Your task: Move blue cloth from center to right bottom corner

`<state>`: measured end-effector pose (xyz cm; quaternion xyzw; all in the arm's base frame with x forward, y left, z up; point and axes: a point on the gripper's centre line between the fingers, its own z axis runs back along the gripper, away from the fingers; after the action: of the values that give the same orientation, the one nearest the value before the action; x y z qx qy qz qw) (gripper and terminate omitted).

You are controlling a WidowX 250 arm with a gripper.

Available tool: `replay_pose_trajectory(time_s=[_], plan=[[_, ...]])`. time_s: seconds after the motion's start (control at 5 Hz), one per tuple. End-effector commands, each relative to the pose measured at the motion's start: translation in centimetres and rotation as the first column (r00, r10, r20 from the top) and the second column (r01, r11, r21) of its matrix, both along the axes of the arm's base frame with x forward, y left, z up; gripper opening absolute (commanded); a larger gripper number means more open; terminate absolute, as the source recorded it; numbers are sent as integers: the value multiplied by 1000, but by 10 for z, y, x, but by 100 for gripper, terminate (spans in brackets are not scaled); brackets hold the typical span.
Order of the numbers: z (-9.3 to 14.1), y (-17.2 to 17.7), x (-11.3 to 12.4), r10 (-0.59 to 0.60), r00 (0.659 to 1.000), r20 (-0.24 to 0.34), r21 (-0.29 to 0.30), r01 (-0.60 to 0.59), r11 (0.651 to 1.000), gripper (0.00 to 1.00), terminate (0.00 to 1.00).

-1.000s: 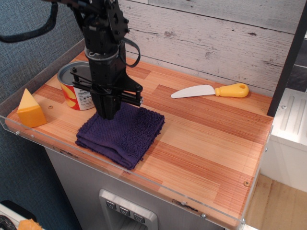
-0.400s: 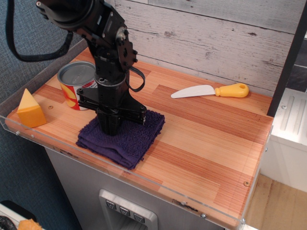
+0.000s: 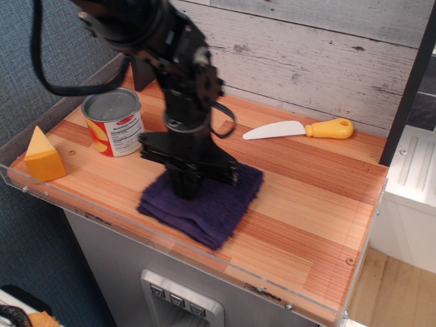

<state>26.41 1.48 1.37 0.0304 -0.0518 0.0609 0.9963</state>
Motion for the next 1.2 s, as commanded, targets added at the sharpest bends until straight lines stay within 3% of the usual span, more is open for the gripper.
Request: replay_pose_trajectory(time_s=[0.0, 0.6, 1.0], plan=[[-7, -46, 1, -59, 998, -2, -40, 59, 997, 0, 0], [-12, -102, 6, -45, 999, 2, -91, 45, 995, 0, 0], [-11, -109, 10, -21, 1000, -22, -93, 19, 996, 0, 0]])
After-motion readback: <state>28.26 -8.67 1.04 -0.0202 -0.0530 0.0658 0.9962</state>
